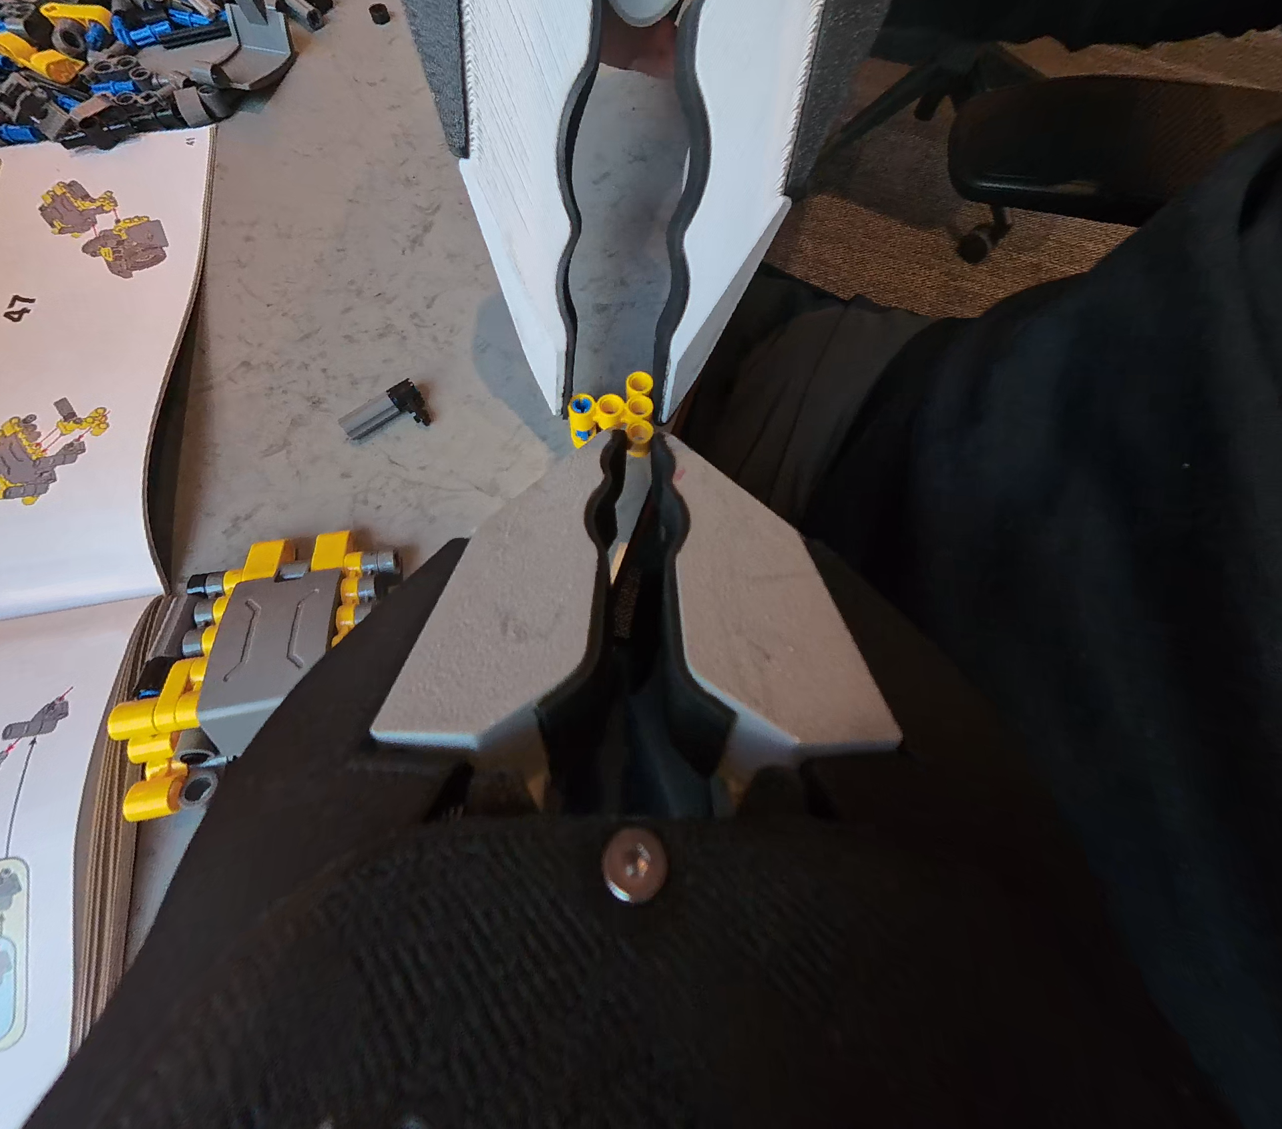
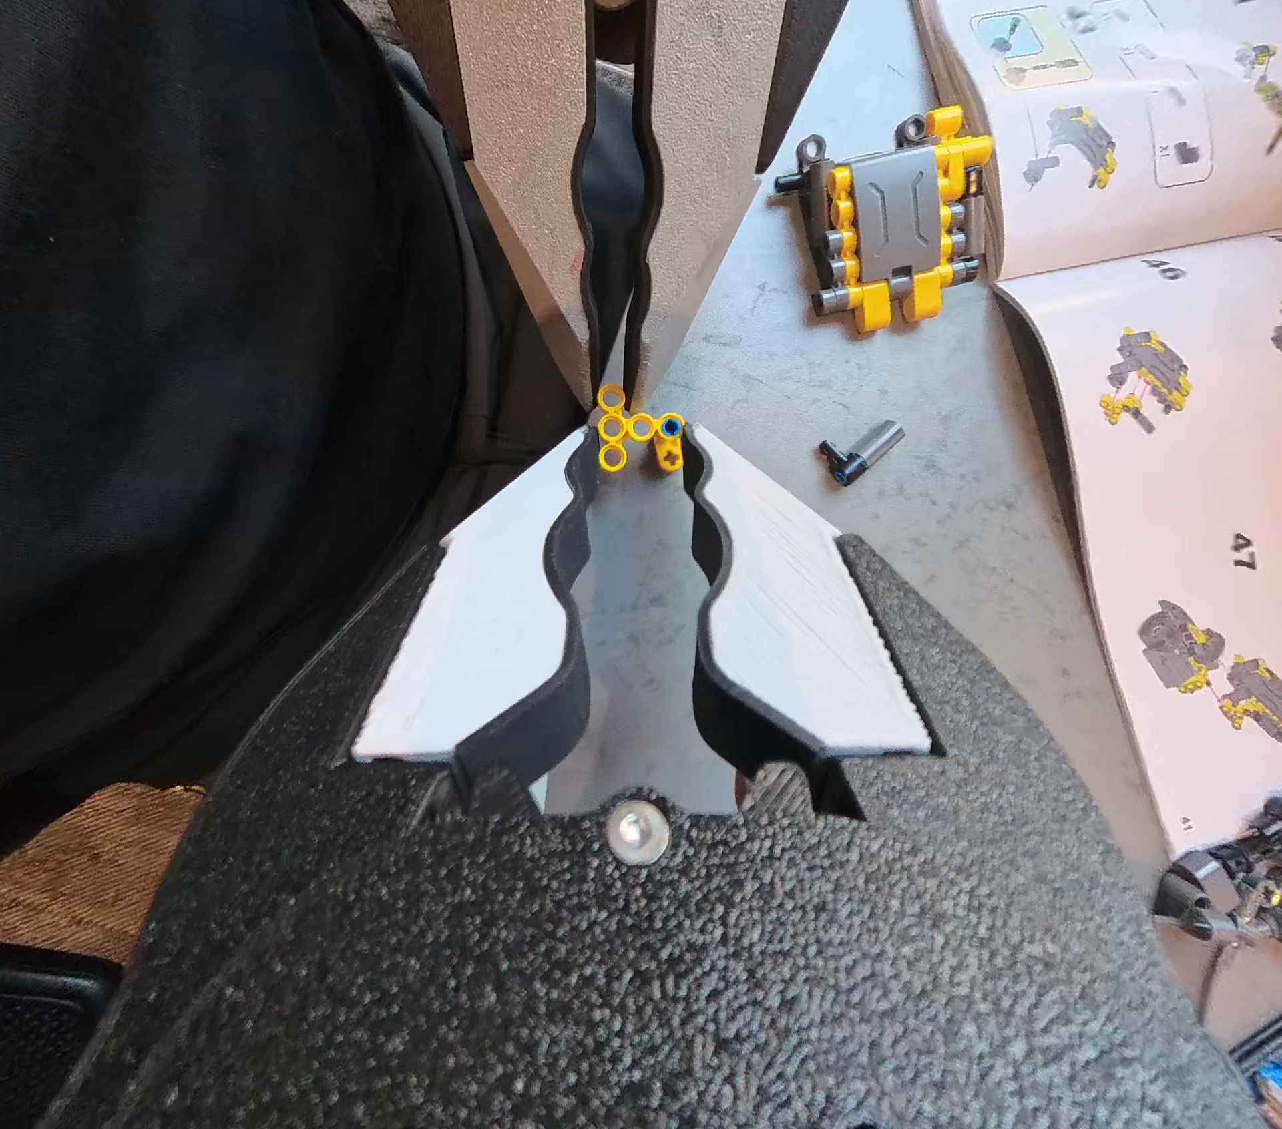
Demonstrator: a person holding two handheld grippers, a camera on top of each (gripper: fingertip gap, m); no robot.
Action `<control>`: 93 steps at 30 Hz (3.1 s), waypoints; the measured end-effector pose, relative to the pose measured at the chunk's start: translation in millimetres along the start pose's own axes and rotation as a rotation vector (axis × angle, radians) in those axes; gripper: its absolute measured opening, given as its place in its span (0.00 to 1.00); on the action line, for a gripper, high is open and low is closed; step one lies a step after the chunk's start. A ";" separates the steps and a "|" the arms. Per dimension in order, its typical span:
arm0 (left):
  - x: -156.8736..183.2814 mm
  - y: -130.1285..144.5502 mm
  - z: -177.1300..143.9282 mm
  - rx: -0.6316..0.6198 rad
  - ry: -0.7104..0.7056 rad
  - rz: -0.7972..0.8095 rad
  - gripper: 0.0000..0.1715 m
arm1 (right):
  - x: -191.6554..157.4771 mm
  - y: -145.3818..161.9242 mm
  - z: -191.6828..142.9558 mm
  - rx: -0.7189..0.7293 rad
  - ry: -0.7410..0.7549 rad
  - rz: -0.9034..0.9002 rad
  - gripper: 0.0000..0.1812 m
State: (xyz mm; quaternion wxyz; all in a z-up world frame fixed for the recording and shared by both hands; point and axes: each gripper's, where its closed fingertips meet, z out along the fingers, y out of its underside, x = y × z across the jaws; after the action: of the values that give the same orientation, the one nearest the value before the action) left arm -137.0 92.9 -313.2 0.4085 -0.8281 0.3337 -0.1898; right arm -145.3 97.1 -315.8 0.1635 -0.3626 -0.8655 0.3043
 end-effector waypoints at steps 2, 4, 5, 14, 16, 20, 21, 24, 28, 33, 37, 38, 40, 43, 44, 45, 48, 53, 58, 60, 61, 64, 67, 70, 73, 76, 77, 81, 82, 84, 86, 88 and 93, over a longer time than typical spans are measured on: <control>0.9 0.6 0.5 0.000 0.009 -0.005 0.03 | -0.6 0.5 0.6 -0.001 -0.006 0.011 0.12; 0.6 0.6 0.3 0.003 0.012 -0.010 0.03 | -0.3 0.6 0.8 -0.002 -0.011 0.025 0.12; 0.4 0.6 0.3 0.004 0.013 -0.012 0.03 | -0.2 0.9 1.0 -0.006 -0.013 0.033 0.12; 1.0 5.8 0.9 0.005 0.045 -0.072 0.03 | -0.5 2.5 4.6 -0.197 -0.031 -0.004 0.12; -0.6 6.1 0.0 0.007 0.043 -0.079 0.03 | 0.9 2.0 5.6 -0.195 -0.059 0.013 0.12; -1.4 6.2 -0.7 0.014 0.035 -0.072 0.03 | 1.2 1.0 7.2 -0.112 -0.075 0.050 0.12; -1.8 5.7 -1.4 0.018 0.029 -0.059 0.03 | 2.4 0.6 7.9 -0.081 -0.058 0.062 0.12; -0.3 2.9 -4.2 0.040 0.036 -0.035 0.03 | 0.1 -2.7 4.3 0.028 -0.061 0.136 0.15; -0.5 1.4 -8.1 0.049 -0.013 0.093 0.03 | 8.2 -8.3 -9.7 0.165 -0.060 0.266 0.20; -4.0 -4.7 -15.9 0.036 -0.245 0.494 0.03 | 9.2 -15.0 -18.9 0.285 -0.178 0.427 0.24; -10.4 -8.6 -18.2 -0.007 -0.440 0.735 0.03 | 4.9 -22.0 -18.9 0.331 -0.203 0.422 0.18; -10.4 -8.4 -17.6 -0.018 -0.464 0.780 0.03 | 5.4 -22.8 -18.5 0.335 -0.185 0.410 0.17; -10.7 -6.5 -16.0 -0.049 -0.500 0.857 0.03 | 6.6 -21.5 -16.9 0.325 -0.143 0.385 0.15; -11.0 -6.2 -15.5 -0.074 -0.550 0.946 0.03 | 7.2 -23.0 -15.7 0.337 -0.123 0.375 0.13; -10.2 -7.3 -15.8 -0.071 -0.560 0.968 0.03 | 7.5 -23.9 -16.3 0.347 -0.120 0.370 0.11; -9.4 -8.6 -16.0 -0.065 -0.567 0.984 0.03 | 7.8 -25.1 -17.3 0.359 -0.118 0.364 0.10; -9.9 -10.3 -16.8 -0.055 -0.574 0.995 0.03 | 9.0 -26.8 -19.4 0.377 -0.117 0.355 0.08; -12.5 -9.8 -19.1 -0.014 -0.554 0.881 0.03 | 12.4 -30.7 -18.9 0.394 -0.090 0.331 0.08; -12.9 -7.1 -19.4 0.033 -0.439 0.676 0.04 | 14.1 -30.3 -16.2 0.385 -0.085 0.318 0.08; -11.4 -5.0 -21.4 0.057 -0.362 0.560 0.02 | 16.6 -28.7 -15.6 0.374 -0.057 0.296 0.08; -10.6 -6.0 -23.4 0.079 -0.327 0.503 0.03 | 17.6 -28.2 -15.8 0.371 -0.043 0.282 0.08; -13.6 -13.2 -29.3 0.149 -0.238 0.313 0.12 | 17.0 -30.7 -18.2 0.389 -0.028 0.247 0.08; -18.6 -16.8 -29.3 0.172 -0.162 0.151 0.22 | 15.5 -37.8 -22.4 0.433 -0.009 0.194 0.08; -16.5 -23.1 -30.1 0.221 -0.109 0.098 0.16 | 12.8 -43.5 -25.3 0.468 0.000 0.149 0.08; -14.3 -28.6 -32.5 0.251 -0.084 0.077 0.13 | 10.8 -44.3 -24.4 0.467 0.004 0.122 0.08; -13.0 -29.4 -33.0 0.269 -0.075 0.068 0.11 | 11.9 -45.0 -25.3 0.474 0.021 0.105 0.08; -11.8 -29.5 -32.9 0.274 -0.068 0.063 0.11 | 12.3 -44.2 -24.5 0.468 0.024 0.102 0.08; -11.4 -27.6 -32.2 0.268 -0.056 0.042 0.10 | 11.4 -42.8 -22.1 0.449 0.033 0.083 0.08; -11.9 -26.6 -31.5 0.258 -0.059 0.042 0.10 | 11.6 -42.0 -21.1 0.439 0.039 0.080 0.08; -14.9 -22.1 -28.7 0.217 -0.090 0.057 0.10 | 13.7 -38.7 -17.1 0.403 0.067 0.069 0.07; -17.3 -16.4 -25.2 0.170 -0.115 0.058 0.09 | 15.2 -34.8 -12.2 0.360 0.098 0.049 0.07; -17.9 -14.3 -24.0 0.162 -0.127 0.059 0.09 | 15.5 -33.2 -10.1 0.342 0.110 0.033 0.07; -25.3 -6.1 -20.0 0.132 -0.163 0.040 0.09 | 22.7 -25.9 -2.4 0.284 0.093 0.120 0.09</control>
State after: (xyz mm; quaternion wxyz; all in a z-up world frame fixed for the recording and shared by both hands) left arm -164.1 102.5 -297.4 0.4916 -0.8052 0.3027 -0.1351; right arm -173.3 100.3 -295.9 0.2345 -0.4008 -0.7821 0.4157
